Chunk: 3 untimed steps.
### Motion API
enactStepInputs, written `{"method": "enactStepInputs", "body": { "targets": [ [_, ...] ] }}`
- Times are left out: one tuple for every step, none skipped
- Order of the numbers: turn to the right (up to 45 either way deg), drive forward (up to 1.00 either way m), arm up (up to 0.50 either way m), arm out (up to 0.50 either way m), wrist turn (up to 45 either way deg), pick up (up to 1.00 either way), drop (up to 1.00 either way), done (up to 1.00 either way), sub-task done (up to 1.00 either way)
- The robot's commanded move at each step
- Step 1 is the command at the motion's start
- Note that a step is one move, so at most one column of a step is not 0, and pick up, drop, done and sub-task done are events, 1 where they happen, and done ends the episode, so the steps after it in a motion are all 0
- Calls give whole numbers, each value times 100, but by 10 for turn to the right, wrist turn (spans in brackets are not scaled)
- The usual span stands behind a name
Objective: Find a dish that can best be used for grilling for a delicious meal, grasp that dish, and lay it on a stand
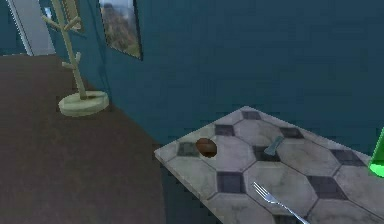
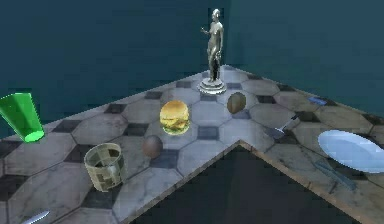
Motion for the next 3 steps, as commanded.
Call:
{"method": "enactStepInputs", "body": {
  "targets": [
    [0,0,50,0,0,0,0,0,0],
    [0,0,38,0,0,0,0,0,0],
    [0,0,0,32,0,0,0,0,0]
  ]
}}
